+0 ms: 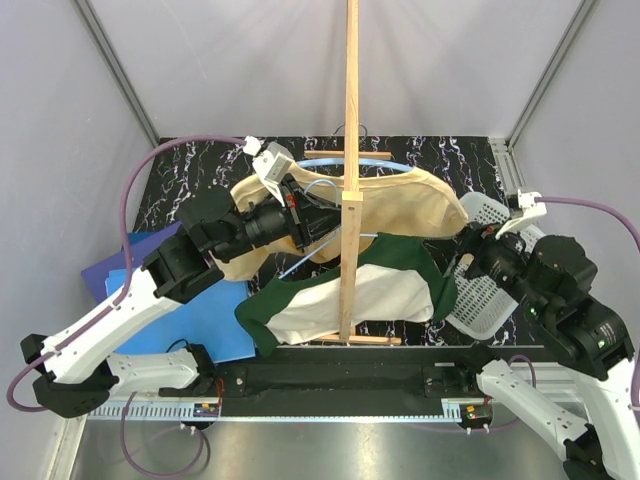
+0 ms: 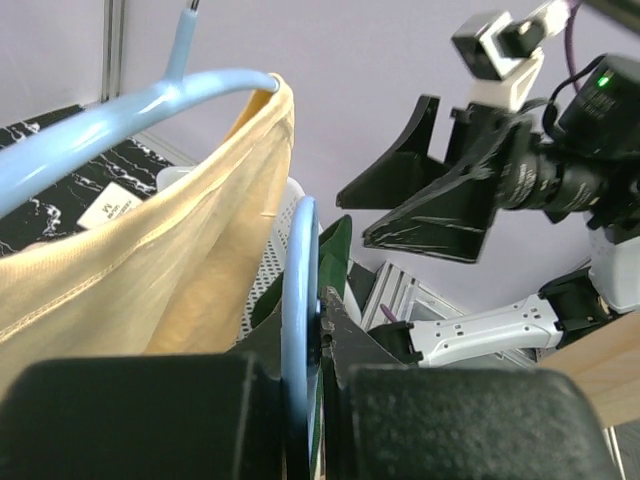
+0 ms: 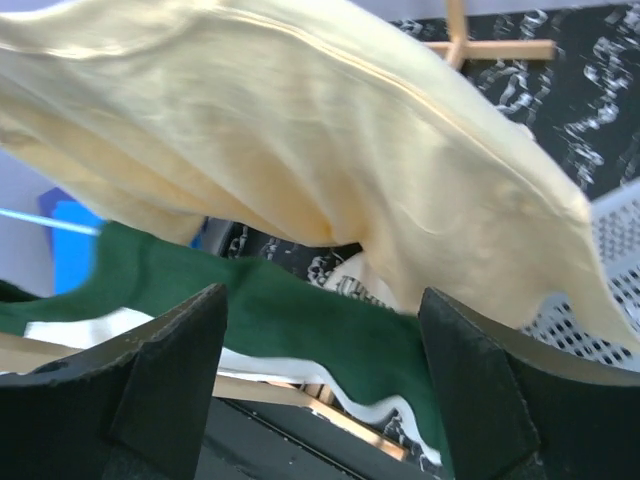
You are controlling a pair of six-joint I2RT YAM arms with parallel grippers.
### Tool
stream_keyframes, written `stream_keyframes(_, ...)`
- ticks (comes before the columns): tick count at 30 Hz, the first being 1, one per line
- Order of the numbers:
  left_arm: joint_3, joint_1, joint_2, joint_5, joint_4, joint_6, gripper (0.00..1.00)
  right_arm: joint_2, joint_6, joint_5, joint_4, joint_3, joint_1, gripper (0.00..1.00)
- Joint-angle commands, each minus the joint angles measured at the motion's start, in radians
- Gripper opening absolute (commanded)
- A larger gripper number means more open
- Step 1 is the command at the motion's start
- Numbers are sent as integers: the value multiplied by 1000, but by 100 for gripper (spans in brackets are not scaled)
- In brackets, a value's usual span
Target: Remove the t-shirt from the hanger
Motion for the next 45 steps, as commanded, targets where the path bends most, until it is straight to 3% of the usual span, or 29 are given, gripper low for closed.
stream_keyframes(1,100,10,10,44,40,36,0,-86,45,156,-27,-52,8,82)
stream_keyframes(6,134,33,18,92,-8,70,0,-250,110,143,77,-158,8,68)
stream_keyframes(11,143,69,13,164,-14,74,0,-305,85,110,147,-232,8,64)
stream_keyframes(16,154,110,18,242,-26,76,0,-361,71,58,220,-311,8,54)
stream_keyframes(26,156,187,19,387,9,19,0,-355,33,90,230,-380,6,60)
stream_keyframes(29,156,193,19,402,9,7,0,-347,29,17,277,-400,6,59)
stream_keyframes(32,154,196,19,413,13,-2,0,-335,32,-20,303,-413,6,49)
stream_keyframes(33,153,196,19,411,13,-4,0,-335,30,-26,306,-419,6,39)
stream_keyframes(36,151,201,15,405,12,-6,0,-339,21,-51,318,-428,6,29)
stream_keyframes(42,143,214,5,402,9,-10,0,-354,25,-3,322,-423,6,2)
stream_keyframes(45,136,219,2,394,9,-18,0,-350,30,33,320,-407,6,0)
